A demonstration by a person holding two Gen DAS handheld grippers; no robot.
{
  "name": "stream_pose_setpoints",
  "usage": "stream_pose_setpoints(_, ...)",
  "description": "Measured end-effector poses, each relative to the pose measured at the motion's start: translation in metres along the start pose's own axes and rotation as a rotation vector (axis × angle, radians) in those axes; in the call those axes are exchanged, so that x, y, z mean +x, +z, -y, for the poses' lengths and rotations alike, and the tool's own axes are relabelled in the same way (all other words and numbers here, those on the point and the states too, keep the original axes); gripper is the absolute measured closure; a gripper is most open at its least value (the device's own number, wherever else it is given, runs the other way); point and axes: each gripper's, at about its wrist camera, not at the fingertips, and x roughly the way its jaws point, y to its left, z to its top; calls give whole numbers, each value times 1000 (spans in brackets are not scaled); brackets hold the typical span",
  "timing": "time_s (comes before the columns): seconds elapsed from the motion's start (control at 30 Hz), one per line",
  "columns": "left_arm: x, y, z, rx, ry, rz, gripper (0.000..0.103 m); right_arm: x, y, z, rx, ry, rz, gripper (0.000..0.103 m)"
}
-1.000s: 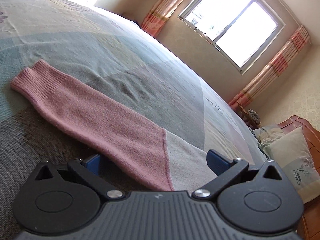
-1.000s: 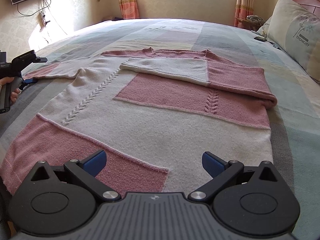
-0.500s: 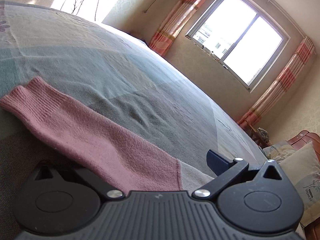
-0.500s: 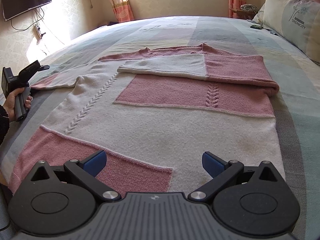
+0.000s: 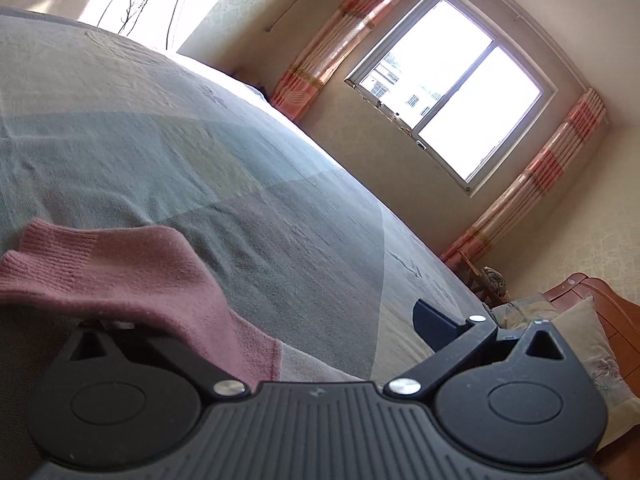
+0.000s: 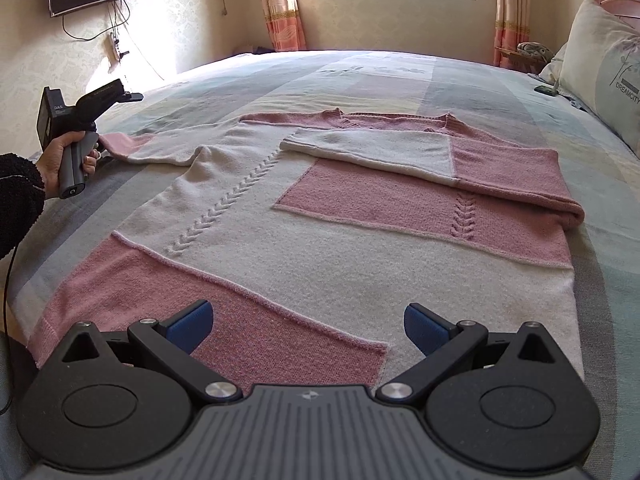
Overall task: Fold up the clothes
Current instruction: 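Grasp the pink sleeve cuff with the left gripper, then lift the pink sleeve cuff with the left gripper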
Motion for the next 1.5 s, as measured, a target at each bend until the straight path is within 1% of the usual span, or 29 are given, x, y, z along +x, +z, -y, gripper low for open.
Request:
stream_pose_setpoints(0.3, -6, 13, 49, 34, -45, -14, 1, -10, 1, -3, -8, 36, 13, 0)
stream_pose_setpoints(0.6, 1, 14, 98, 53, -71, -67, 1, -27, 2, 1, 4, 62, 52, 0)
stream_pose_setpoints(0.73, 7, 9, 128, 88, -91, -86, 1, -33, 1, 4, 5, 60, 59, 0)
stream_pose_setpoints(0.87, 14, 3, 154, 117, -87, -120, 1, -40, -1, 9, 7, 58, 66, 0)
stream_pose_setpoints(1.03, 17, -6, 186, 114, -116, -133, 1, -50, -5, 21, 19, 40, 76, 0)
stream_pose_setpoints(1.3, 24, -22, 240, 158, -156, -165, 1, -68, -13, 42, 59, 31, 96, 0)
stream_pose_setpoints(1.5, 36, -39, 279, 196, -164, -185, 1, -81, -21, 57, 89, 21, 111, 0)
